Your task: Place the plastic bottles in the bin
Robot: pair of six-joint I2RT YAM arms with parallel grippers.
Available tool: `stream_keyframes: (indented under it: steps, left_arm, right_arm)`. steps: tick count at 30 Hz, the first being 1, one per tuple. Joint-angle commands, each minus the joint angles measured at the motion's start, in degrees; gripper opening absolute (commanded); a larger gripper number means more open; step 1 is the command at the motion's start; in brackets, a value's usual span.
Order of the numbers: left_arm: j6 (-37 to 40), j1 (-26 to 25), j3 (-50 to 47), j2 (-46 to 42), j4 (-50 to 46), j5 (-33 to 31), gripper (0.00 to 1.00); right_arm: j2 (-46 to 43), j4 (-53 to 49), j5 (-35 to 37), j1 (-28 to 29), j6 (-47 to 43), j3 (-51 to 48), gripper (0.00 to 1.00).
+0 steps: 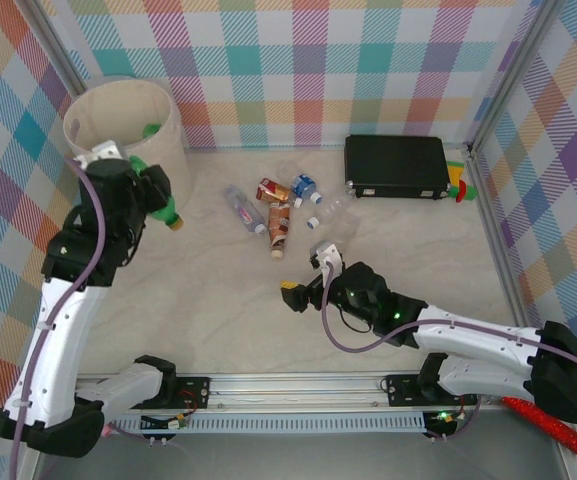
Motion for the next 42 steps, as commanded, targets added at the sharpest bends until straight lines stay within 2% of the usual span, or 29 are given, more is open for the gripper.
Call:
stream_keyframes:
  steps: [1, 8, 12, 18, 26, 33, 35, 37, 39, 42]
  left_arm:
    - [1.5, 3.9, 5.2, 3.3, 1.9, 2.1, 0.56]
    - [-2.2, 10.2, 14.6, 13.3, 7.9, -2.7, 0.56]
    - [-9.2, 16.1, 14.3, 16.8, 15.4, -0.8, 0.56]
    - [-17.1, 22.9, 20.4, 25.3, 17.9, 2.4, 0.55]
    - [-13.0, 24.9, 35.1, 37.6, 15.3, 1.3, 0.56]
    - [-6.6, 25.0, 53.4, 50.0, 6.2, 1.2, 0.60]
    - [-4.8, 25.1, 55.5, 51.5, 4.8, 2.1, 0.70]
    - [-4.9, 25.1, 55.3, 51.5, 4.1, 2.5, 0.93]
    - [-4.8, 25.1, 55.3, 51.3, 3.6, 3.3, 0.99]
    - [-5.0, 25.1, 55.2, 50.1, 2.9, 4.5, 1.00]
  right_arm:
    - [-2.1, 2.3, -0.5, 0.1, 1.1, -0.9, 0.99]
    - [-2.1, 2.2, -2.1, 0.1, 1.5, -0.9, 0.99]
    - [-2.9, 1.9, -3.1, 0.1, 1.8, -0.8, 0.99]
    - [-4.9, 4.1, -5.4, 0.1, 1.1, -2.2, 0.99]
    - [-3.6, 4.4, -8.7, 0.1, 1.0, -1.9, 0.99]
    - [-3.4, 4.2, -8.0, 0.1, 0.6, -1.6, 0.99]
    - [-3.3, 4.1, -7.8, 0.1, 0.6, -1.6, 0.99]
    - [-3.0, 3.9, -7.8, 0.1, 0.6, -1.5, 0.99]
    - [-3.0, 3.8, -8.0, 0.1, 0.7, -1.4, 0.99]
    - [-3.2, 3.8, -8.2, 0.1, 1.1, -1.4, 0.99]
